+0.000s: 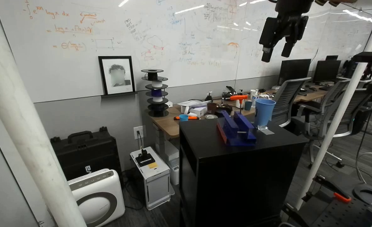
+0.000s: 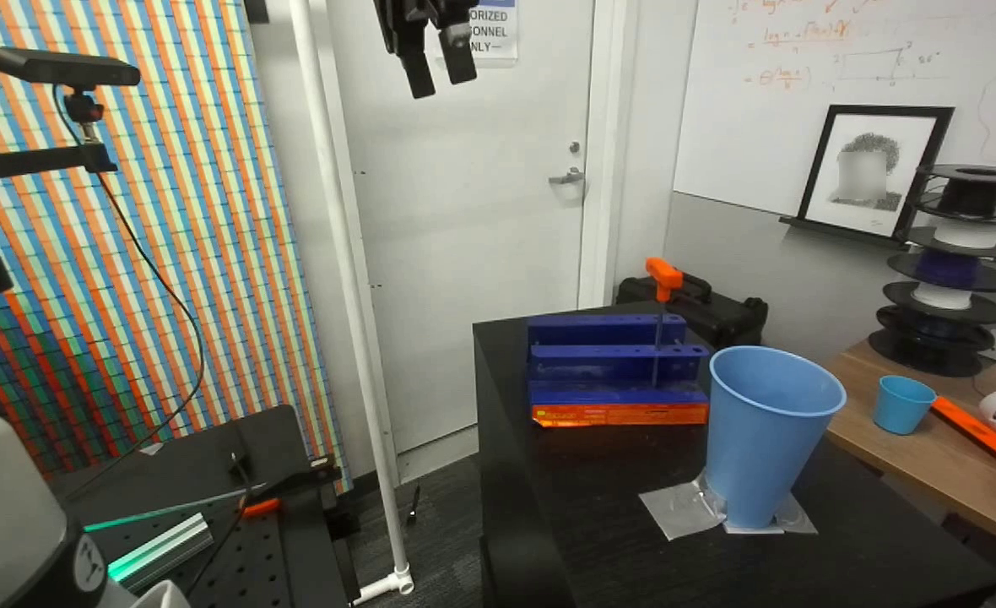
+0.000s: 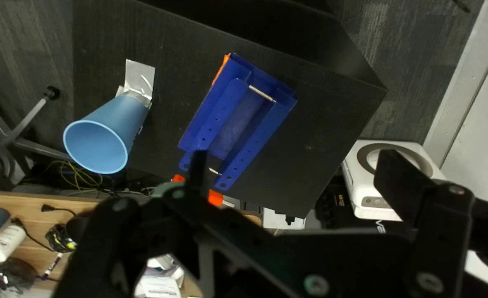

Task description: Put the metal object with an orange handle in the blue cup

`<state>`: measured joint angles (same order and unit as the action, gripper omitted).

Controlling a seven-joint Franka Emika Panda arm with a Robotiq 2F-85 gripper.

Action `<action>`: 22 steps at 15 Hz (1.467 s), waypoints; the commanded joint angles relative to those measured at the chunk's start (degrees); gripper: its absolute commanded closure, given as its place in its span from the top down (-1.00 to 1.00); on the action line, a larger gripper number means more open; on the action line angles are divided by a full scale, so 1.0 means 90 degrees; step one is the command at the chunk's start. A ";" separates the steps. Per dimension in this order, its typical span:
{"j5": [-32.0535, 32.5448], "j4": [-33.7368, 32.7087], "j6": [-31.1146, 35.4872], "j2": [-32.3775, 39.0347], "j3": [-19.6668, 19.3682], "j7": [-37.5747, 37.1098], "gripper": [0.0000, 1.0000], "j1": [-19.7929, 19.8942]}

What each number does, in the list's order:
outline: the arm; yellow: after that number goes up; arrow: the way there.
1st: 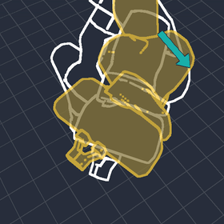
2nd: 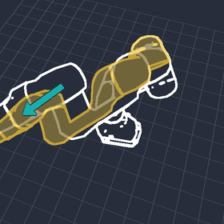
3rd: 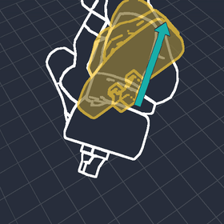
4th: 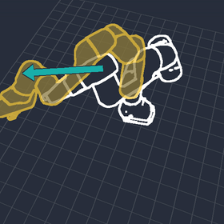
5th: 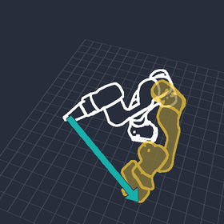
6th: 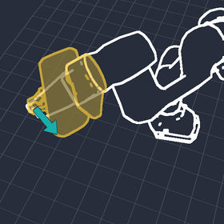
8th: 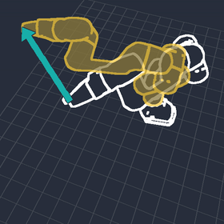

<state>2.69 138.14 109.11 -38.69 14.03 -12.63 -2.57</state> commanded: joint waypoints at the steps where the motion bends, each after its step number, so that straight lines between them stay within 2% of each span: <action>1: 0.0394 -0.0374 0.0309 0.0685 -0.0348 0.1106 1.00 -0.0246; 6: 0.0666 -0.0518 0.1132 0.1572 -0.1366 0.3415 1.00 -0.0297; 11: 0.0288 -0.0898 0.1467 0.2615 -0.2175 0.5816 1.00 -0.0377; 16: -0.0117 -0.1601 0.1308 0.3711 -0.2210 0.7660 1.00 -0.0204; 22: 0.0011 -0.2550 0.1126 0.4806 -0.1957 0.8321 1.00 0.0068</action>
<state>2.94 121.25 121.76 -0.29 -5.02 58.93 -3.65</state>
